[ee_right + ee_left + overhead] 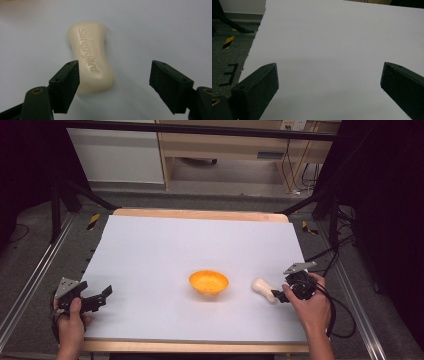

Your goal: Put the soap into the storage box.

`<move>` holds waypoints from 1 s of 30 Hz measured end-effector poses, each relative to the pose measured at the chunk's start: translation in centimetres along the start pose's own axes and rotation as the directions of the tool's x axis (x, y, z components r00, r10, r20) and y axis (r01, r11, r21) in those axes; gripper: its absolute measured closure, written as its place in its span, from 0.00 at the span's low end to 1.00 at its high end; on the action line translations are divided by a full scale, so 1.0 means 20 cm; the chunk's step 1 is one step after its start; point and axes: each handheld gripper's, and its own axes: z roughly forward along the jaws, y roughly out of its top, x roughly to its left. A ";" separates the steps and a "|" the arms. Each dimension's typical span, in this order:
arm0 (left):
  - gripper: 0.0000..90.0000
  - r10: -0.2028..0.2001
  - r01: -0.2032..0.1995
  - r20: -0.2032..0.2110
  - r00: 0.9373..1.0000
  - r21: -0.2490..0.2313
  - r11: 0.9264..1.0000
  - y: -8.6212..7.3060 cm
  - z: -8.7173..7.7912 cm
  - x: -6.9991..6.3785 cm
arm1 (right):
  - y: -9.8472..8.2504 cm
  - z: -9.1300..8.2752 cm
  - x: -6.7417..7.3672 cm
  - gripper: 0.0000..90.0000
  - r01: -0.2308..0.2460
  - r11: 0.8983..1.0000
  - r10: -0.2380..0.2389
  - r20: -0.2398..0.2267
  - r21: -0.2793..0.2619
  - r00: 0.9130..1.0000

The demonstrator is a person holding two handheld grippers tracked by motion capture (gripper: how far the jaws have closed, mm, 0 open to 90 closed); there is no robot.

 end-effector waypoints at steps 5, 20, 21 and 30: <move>0.01 0.001 -0.001 -0.001 1.000 0.002 1.000 0.00 0.00 0.00 | 0.03 0.03 0.01 0.28 0.025 0.999 -0.025 -0.008 0.041 1.000; 0.01 0.002 -0.002 0.001 1.000 0.003 1.000 0.00 0.00 0.00 | 0.14 0.10 0.04 0.30 0.077 0.990 -0.070 -0.067 0.121 0.995; 0.01 0.001 -0.001 0.000 1.000 0.002 1.000 0.00 0.00 0.00 | 0.16 0.11 0.05 0.30 0.082 0.988 -0.072 -0.072 0.133 0.995; 0.01 0.002 -0.002 0.001 1.000 0.003 1.000 0.00 0.00 0.00 | 0.19 0.17 0.07 0.35 0.094 0.977 -0.075 -0.104 0.191 0.992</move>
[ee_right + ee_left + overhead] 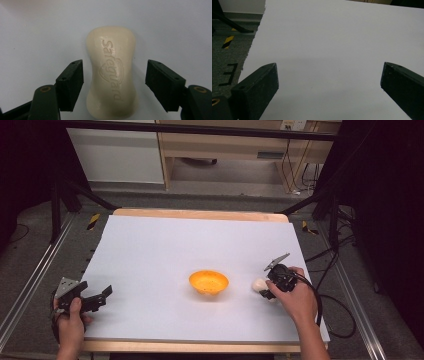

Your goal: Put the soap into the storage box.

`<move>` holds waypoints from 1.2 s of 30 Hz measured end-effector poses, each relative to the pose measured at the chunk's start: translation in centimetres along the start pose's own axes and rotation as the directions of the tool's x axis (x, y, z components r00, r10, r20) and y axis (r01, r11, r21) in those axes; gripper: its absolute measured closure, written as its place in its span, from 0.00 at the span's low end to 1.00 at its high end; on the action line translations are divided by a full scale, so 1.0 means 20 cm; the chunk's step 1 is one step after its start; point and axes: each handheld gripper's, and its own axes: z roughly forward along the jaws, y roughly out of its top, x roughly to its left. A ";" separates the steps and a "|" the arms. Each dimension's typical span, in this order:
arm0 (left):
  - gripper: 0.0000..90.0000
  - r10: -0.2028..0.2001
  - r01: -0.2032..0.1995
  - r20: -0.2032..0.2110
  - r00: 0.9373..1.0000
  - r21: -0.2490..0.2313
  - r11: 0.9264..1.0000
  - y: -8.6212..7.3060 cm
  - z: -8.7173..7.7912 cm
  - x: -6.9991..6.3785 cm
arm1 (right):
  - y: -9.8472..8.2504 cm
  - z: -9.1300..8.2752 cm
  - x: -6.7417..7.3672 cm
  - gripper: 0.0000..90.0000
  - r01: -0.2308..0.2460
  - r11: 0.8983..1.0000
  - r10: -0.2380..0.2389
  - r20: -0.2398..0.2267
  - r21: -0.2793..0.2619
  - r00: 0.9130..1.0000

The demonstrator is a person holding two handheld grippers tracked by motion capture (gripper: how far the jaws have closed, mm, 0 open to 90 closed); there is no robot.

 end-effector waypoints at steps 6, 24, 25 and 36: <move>0.01 0.002 -0.002 0.000 1.000 0.002 1.000 0.00 0.00 0.00 | 0.00 0.04 -0.01 0.39 0.008 0.999 -0.008 -0.004 0.041 1.000; 0.01 0.006 -0.006 0.000 1.000 0.005 1.000 0.00 0.00 0.00 | 0.00 0.08 -0.02 0.49 0.035 0.996 -0.032 -0.044 0.083 0.999; 0.01 0.005 -0.005 0.001 1.000 0.004 1.000 0.00 0.00 0.00 | 0.00 0.08 -0.02 0.50 0.028 0.995 -0.024 -0.041 0.091 0.999; 0.01 0.007 -0.007 -0.001 1.000 0.006 1.000 0.00 0.00 0.00 | 0.00 0.08 -0.03 0.50 0.043 0.995 -0.038 -0.056 0.092 0.998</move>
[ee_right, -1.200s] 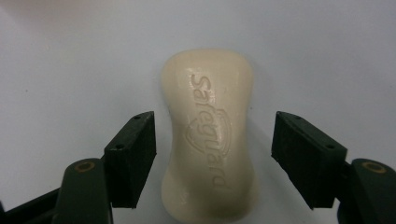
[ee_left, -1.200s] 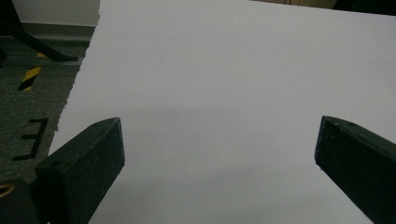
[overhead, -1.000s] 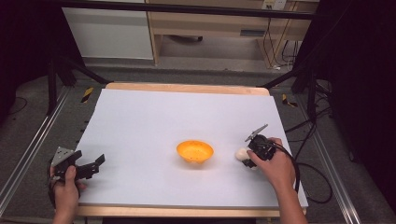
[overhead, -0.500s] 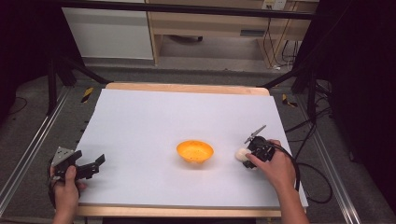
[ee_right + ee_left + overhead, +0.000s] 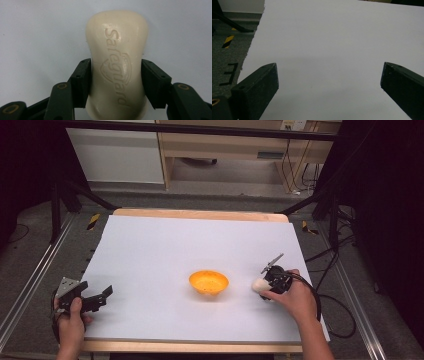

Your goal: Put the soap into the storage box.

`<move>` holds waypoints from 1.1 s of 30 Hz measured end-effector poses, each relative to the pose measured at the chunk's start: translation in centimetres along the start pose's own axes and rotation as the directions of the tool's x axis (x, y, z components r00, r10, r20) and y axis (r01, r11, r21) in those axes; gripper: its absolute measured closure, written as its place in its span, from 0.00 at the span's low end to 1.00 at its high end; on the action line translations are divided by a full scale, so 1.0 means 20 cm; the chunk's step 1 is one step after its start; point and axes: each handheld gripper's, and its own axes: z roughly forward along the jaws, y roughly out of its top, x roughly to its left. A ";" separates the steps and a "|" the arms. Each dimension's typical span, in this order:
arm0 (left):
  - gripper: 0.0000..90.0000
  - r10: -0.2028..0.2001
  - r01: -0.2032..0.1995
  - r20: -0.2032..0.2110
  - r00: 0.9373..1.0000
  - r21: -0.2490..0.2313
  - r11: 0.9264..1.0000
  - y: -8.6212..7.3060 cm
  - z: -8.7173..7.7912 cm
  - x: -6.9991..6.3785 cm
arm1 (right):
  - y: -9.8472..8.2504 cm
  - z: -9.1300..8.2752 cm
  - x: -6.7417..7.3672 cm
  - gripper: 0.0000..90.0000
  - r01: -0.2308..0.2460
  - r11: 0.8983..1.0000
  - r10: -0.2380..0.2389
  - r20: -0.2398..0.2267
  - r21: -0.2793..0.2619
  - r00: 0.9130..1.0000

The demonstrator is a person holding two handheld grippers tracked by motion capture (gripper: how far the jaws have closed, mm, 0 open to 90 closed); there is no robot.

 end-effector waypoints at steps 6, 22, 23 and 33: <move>0.01 0.002 -0.002 0.001 1.000 0.003 1.000 0.00 0.00 0.00 | 0.00 0.00 0.00 0.52 0.018 1.000 -0.018 0.003 -0.003 1.000; 0.01 -0.001 0.001 0.002 1.000 -0.001 1.000 0.00 0.00 0.00 | 0.01 -0.01 0.01 0.55 0.031 0.999 -0.031 0.009 -0.032 0.999; 0.01 -0.001 0.001 0.002 1.000 -0.001 1.000 0.00 0.00 0.00 | 0.01 -0.01 0.02 0.55 0.025 0.999 -0.025 0.008 -0.036 1.000; 0.01 0.002 -0.002 0.001 1.000 -0.001 1.000 0.00 0.00 0.00 | 0.03 -0.06 0.03 0.55 0.081 0.994 -0.081 0.004 -0.068 0.997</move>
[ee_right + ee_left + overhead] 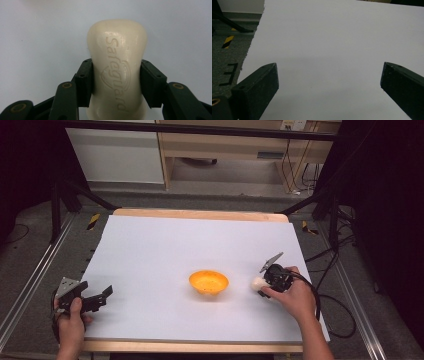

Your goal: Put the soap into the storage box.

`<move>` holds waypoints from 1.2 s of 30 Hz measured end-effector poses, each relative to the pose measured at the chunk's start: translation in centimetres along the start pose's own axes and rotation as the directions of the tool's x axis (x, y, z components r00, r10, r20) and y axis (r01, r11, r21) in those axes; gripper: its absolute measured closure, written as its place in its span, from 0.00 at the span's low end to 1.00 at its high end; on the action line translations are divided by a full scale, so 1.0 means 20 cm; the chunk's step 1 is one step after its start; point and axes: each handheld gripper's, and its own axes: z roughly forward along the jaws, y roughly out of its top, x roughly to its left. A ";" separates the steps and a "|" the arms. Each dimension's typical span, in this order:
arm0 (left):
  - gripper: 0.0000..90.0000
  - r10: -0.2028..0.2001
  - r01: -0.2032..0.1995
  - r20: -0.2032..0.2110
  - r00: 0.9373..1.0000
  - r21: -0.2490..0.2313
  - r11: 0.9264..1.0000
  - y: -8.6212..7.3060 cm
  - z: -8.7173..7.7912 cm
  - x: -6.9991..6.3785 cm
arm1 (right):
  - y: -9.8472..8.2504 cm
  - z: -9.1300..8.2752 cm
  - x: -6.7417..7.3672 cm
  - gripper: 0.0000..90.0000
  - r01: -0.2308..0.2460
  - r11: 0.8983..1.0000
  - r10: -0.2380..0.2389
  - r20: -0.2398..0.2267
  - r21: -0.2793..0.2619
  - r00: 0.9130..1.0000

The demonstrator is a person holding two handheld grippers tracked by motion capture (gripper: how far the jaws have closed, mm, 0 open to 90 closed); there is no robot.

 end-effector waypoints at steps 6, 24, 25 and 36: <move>0.01 -0.001 0.001 0.000 1.000 0.000 1.000 0.00 0.00 0.00 | 0.05 -0.04 0.02 0.55 0.030 0.999 -0.030 0.001 -0.013 1.000; 0.01 -0.004 0.004 0.002 1.000 -0.001 1.000 0.00 0.00 0.00 | 0.24 -0.14 0.07 0.55 0.141 0.989 -0.142 -0.029 -0.038 0.989; 0.01 -0.004 0.004 0.002 1.000 -0.001 1.000 0.00 0.00 0.00 | 0.24 -0.14 0.07 0.55 0.141 0.989 -0.142 -0.029 -0.038 0.989; 0.01 -0.003 0.003 0.003 1.000 0.001 1.000 0.00 0.00 0.00 | 0.33 -0.14 0.10 0.55 0.206 0.977 -0.208 -0.035 -0.057 0.977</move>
